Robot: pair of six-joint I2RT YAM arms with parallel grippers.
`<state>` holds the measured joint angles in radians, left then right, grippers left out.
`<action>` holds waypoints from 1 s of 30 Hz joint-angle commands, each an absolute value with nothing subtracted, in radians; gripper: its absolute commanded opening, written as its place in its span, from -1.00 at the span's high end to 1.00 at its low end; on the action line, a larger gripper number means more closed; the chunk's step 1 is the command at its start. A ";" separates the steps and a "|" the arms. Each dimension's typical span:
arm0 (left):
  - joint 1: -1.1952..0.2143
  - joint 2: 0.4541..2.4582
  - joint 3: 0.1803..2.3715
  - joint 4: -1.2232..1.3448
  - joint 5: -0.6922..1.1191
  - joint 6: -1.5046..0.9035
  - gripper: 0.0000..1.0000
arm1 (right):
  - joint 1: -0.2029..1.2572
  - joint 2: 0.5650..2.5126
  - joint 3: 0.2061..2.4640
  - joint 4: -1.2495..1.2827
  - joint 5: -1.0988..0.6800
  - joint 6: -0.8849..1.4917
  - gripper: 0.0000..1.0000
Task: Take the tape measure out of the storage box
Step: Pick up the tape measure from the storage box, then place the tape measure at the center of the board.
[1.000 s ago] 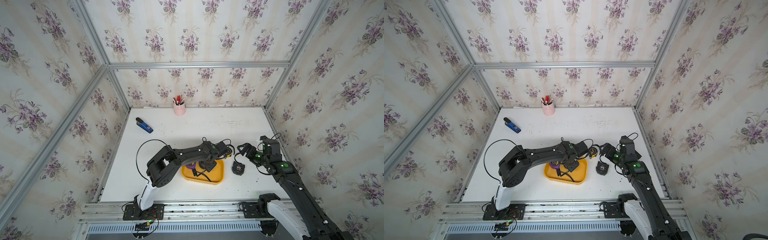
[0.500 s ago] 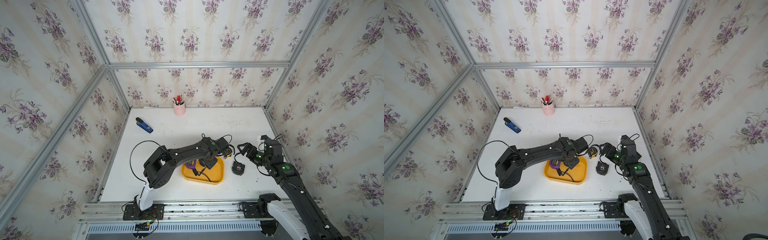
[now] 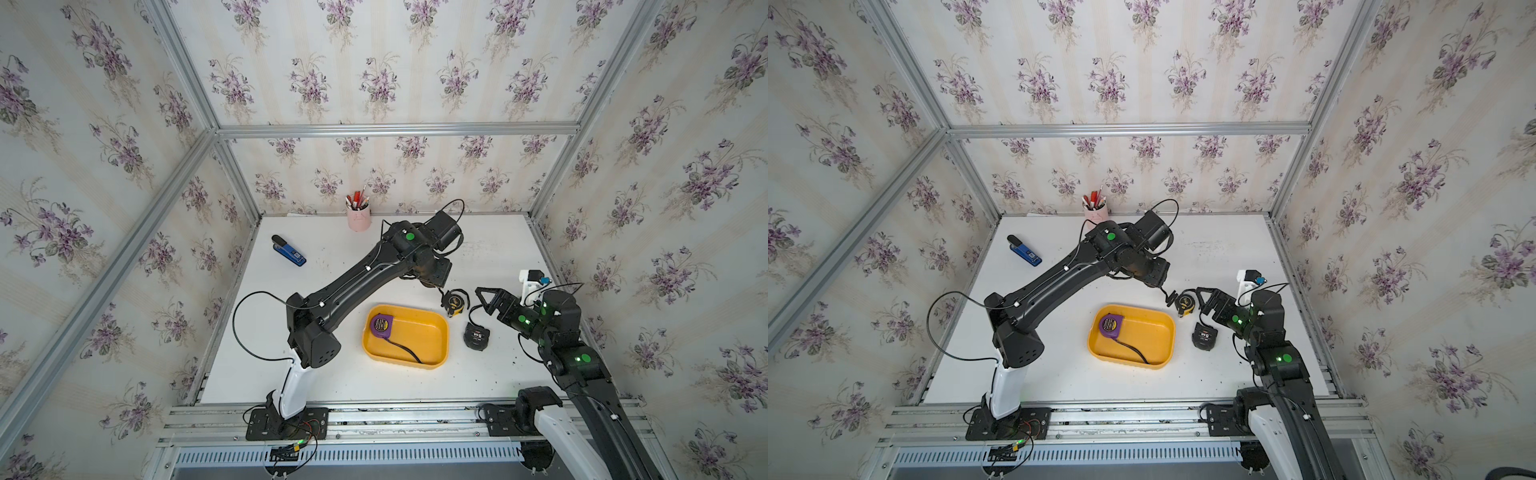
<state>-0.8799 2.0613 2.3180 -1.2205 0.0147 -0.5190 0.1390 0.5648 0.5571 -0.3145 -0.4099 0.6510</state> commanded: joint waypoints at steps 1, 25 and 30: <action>-0.851 2.030 2.301 -1.091 0.160 -0.647 0.57 | 0.140 0.541 0.548 -0.204 -0.466 0.647 -0.89; -0.808 2.034 2.280 -0.834 0.419 -0.969 0.43 | 0.526 0.803 0.597 0.257 -0.119 0.498 -0.44; -0.809 2.027 2.270 -0.836 0.432 -0.976 0.44 | 0.528 0.823 0.606 0.275 -0.061 0.486 -0.33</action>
